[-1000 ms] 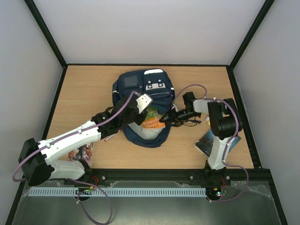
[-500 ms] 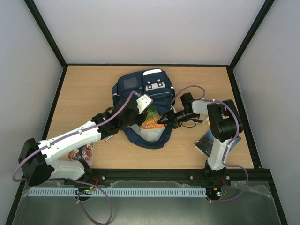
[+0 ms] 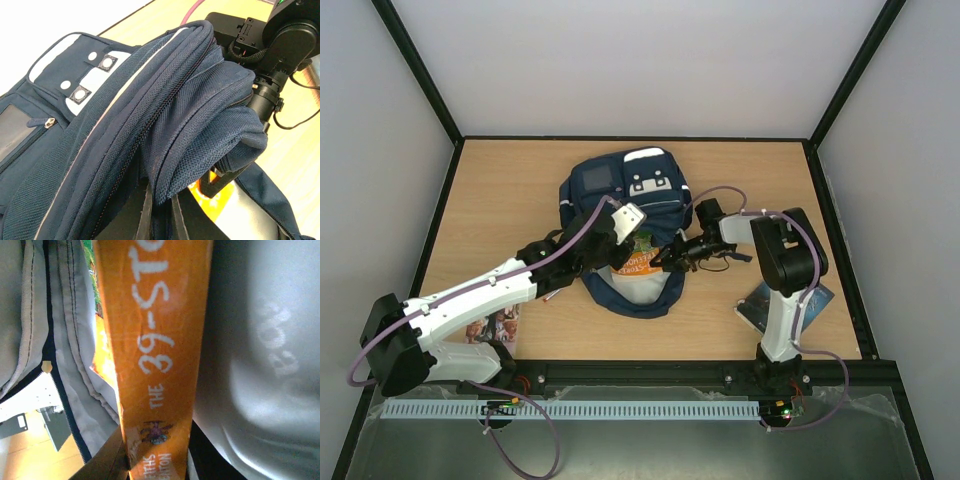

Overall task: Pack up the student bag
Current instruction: Place the book in the student bag.

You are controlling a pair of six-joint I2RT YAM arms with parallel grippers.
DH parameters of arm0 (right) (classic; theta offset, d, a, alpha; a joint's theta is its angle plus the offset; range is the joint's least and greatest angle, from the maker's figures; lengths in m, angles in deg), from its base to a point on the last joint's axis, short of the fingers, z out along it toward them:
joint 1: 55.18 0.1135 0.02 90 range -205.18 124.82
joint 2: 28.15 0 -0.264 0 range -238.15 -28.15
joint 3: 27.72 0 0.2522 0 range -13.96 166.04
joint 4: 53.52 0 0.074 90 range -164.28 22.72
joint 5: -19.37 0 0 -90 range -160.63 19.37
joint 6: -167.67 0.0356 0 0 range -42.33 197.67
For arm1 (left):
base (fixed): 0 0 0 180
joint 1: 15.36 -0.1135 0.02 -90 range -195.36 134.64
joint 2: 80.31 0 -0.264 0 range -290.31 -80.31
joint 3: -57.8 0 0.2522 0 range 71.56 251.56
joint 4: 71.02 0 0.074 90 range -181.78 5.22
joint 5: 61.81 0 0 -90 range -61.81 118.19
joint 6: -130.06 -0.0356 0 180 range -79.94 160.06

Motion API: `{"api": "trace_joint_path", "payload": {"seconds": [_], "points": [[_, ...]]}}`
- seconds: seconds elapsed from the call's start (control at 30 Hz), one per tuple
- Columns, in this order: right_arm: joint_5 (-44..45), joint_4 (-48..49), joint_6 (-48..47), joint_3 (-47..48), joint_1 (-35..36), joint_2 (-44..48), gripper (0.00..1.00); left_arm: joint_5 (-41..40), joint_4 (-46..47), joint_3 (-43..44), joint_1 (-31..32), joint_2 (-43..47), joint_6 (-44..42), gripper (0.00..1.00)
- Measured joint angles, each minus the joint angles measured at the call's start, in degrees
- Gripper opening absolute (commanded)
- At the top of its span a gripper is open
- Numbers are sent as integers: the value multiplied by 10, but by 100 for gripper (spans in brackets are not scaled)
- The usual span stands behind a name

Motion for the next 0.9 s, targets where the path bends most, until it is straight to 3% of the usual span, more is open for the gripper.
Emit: {"api": "trace_joint_path", "payload": {"seconds": [0.17,0.5,0.77,0.9], "points": [[-8,18,12,-8,0,6,1,-13,-2,0,1,0,-2,2],[-51,5,-19,-60,2,135,1,-37,-4,17,3,0,-23,2],[-74,0,-31,-32,4,115,1,-36,-29,56,3,-13,-38,2],[-54,48,8,-19,4,89,4,-33,-36,71,3,-21,-43,2]]}}
